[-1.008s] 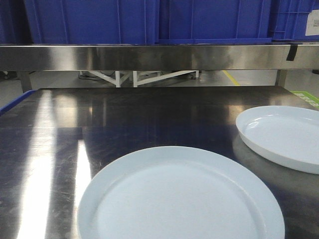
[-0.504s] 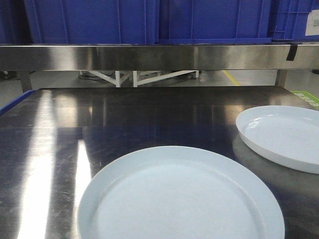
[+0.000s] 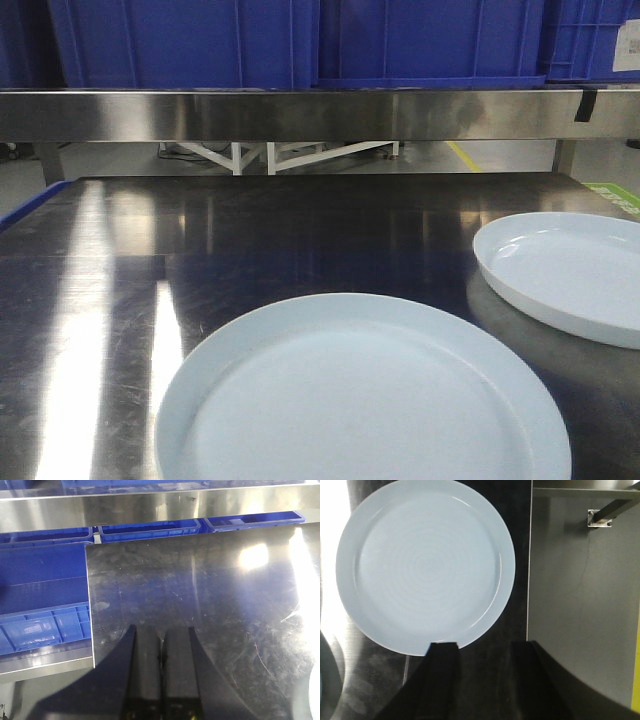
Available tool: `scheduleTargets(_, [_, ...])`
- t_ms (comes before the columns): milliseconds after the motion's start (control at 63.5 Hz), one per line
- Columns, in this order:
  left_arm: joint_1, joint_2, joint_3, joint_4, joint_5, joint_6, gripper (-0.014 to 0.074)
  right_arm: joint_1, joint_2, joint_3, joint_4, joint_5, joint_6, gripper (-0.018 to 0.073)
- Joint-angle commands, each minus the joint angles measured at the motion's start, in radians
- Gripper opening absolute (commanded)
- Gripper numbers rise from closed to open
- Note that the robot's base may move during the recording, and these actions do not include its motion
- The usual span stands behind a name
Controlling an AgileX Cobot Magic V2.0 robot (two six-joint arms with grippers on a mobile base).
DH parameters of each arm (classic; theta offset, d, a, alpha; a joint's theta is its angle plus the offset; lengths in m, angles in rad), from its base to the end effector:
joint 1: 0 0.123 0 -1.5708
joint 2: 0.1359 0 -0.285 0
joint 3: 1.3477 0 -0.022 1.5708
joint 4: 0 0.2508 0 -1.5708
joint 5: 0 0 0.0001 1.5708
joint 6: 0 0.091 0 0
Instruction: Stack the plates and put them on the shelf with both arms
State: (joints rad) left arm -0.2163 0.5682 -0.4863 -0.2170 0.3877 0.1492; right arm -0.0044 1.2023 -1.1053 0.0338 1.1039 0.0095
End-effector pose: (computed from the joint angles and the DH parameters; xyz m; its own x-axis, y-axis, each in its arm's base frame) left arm 0.1135 -0.0325 0.2976 -0.3715 0.0284 -0.9280 0.2689 0.9600 -0.0782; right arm 0.2254 0.0018 0.3382 -0.8972 0.0287 -0.4407 0.0133 0.9992 0.0380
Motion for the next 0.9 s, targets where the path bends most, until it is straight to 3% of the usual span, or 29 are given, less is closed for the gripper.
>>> scheduleTargets(0, [0.0,-0.001,-0.029,-0.017,-0.081,-0.011,0.0084,-0.008,0.009,-0.037,-0.034,-0.048,-0.009,0.0466])
scheduleTargets(94, [0.0,-0.001,-0.029,-0.017,-0.081,-0.011,0.0084,-0.008,0.043,-0.036,-0.054,-0.056,-0.009,0.0505])
scheduleTargets(882, [0.0,-0.001,-0.029,-0.017,-0.08,-0.011,0.0084,-0.039,0.363,-0.036,-0.066,-0.203,-0.009,0.0506])
